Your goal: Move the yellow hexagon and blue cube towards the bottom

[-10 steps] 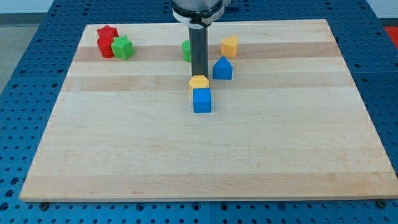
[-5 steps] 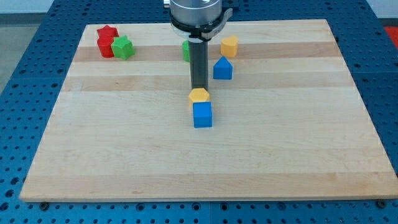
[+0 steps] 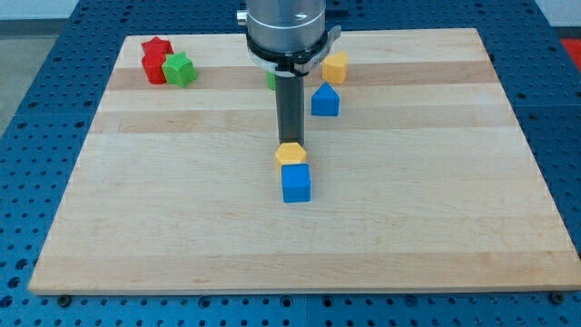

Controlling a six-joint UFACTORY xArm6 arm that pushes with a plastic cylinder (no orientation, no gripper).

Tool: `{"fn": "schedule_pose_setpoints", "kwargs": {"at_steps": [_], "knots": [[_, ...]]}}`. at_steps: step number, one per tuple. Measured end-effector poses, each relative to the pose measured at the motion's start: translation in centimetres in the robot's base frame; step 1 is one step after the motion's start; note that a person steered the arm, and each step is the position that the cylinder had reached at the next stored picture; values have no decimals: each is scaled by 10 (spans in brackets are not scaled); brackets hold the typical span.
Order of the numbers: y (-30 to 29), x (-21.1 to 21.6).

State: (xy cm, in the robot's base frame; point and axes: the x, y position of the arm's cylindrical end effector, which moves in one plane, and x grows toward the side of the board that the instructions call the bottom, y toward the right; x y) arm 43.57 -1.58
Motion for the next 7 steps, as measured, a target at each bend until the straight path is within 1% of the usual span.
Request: {"fn": "schedule_pose_setpoints", "kwargs": {"at_steps": [2, 4, 7], "knots": [[0, 7], [4, -22], [36, -25]]}}
